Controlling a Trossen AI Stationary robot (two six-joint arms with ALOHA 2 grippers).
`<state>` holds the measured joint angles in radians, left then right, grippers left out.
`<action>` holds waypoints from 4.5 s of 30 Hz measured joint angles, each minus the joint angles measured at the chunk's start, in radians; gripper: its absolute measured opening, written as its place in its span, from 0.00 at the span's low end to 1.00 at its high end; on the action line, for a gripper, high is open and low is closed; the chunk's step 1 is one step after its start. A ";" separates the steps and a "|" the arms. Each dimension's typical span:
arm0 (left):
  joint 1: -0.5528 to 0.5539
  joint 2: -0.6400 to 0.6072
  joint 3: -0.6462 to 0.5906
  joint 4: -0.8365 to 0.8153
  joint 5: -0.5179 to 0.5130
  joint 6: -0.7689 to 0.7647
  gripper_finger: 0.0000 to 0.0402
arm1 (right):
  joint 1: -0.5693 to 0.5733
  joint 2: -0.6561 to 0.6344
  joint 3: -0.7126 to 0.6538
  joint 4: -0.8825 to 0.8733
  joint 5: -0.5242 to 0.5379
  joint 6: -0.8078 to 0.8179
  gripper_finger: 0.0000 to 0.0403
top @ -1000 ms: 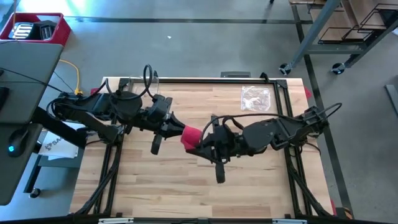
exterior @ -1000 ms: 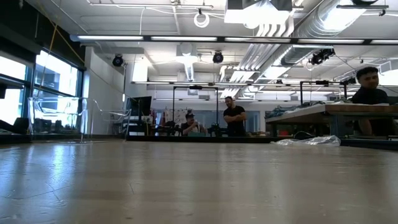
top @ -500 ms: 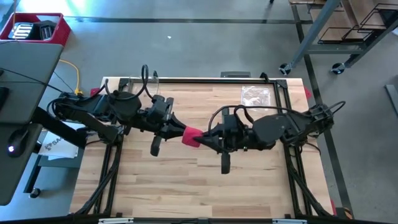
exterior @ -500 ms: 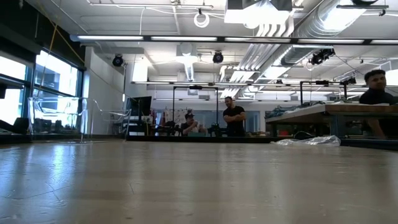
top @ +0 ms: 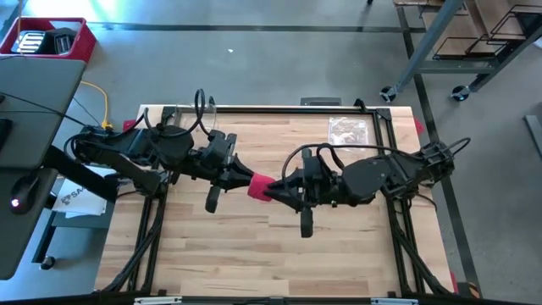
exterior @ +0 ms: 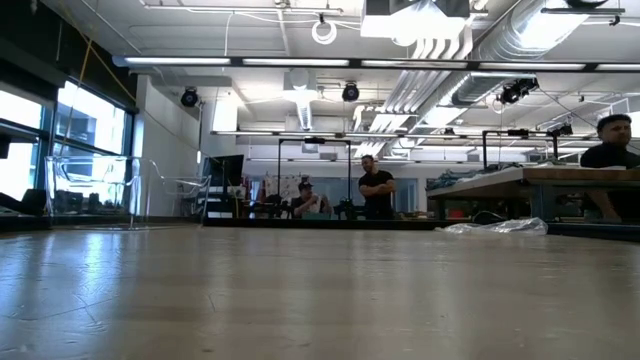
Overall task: Roll bandage
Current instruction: Roll the red bandage
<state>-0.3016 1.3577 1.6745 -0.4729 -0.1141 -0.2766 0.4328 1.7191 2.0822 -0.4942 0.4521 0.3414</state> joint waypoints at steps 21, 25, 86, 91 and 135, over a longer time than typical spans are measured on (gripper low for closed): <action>0.002 -0.003 0.004 -0.022 -0.026 -0.045 0.04 | 0.006 -0.024 -0.003 0.076 0.035 -0.138 0.23; 0.002 -0.003 0.004 -0.026 -0.027 -0.044 0.04 | 0.006 -0.024 -0.003 0.077 -0.013 -0.144 0.23; 0.140 0.004 0.002 -0.292 -0.026 -0.471 0.04 | 0.073 0.165 -0.002 -0.006 0.405 -0.613 0.49; 0.144 0.004 0.002 -0.291 -0.027 -0.482 0.04 | 0.068 0.208 -0.002 -0.011 0.481 -0.557 0.47; 0.133 0.021 0.004 -0.135 -0.070 -0.163 0.04 | 0.077 0.146 -0.003 -0.063 0.226 -0.103 0.00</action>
<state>-0.1690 1.3788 1.6783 -0.6079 -0.1842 -0.4396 0.5102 1.8653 2.0796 -0.5575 0.6778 0.2384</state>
